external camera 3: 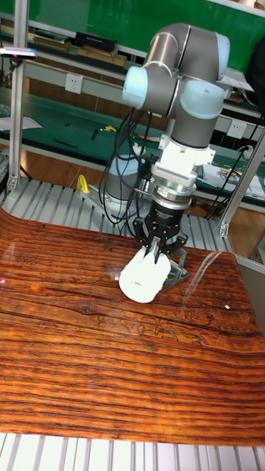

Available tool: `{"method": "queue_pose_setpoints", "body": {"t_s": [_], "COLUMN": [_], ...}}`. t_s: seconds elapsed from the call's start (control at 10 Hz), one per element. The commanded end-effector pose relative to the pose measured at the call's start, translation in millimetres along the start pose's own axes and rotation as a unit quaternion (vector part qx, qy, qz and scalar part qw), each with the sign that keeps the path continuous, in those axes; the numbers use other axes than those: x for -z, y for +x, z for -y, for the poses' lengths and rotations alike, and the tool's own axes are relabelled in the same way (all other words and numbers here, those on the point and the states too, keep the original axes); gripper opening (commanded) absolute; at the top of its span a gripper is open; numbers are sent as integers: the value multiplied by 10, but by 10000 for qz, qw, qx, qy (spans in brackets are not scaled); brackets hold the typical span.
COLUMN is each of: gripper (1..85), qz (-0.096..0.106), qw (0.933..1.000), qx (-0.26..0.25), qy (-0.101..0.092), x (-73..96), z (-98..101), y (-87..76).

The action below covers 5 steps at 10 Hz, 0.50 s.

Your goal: Take the roll of paper down from the shelf

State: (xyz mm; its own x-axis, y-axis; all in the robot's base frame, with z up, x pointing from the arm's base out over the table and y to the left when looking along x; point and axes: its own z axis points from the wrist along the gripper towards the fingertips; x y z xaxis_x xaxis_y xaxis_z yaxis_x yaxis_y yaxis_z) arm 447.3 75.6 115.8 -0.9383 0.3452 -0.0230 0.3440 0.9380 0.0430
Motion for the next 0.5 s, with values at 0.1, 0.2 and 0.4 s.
{"method": "queue_pose_setpoints", "body": {"t_s": [0.1,0.2,0.4], "gripper": [10,10,10], "qz": [-42,-45,-30], "qw": [9998,9997,9996], "qx": [179,225,263], "qy": [-93,-101,-106], "x": [55,62,58], "z": [32,39,27], "y": [-74,-79,-87]}}
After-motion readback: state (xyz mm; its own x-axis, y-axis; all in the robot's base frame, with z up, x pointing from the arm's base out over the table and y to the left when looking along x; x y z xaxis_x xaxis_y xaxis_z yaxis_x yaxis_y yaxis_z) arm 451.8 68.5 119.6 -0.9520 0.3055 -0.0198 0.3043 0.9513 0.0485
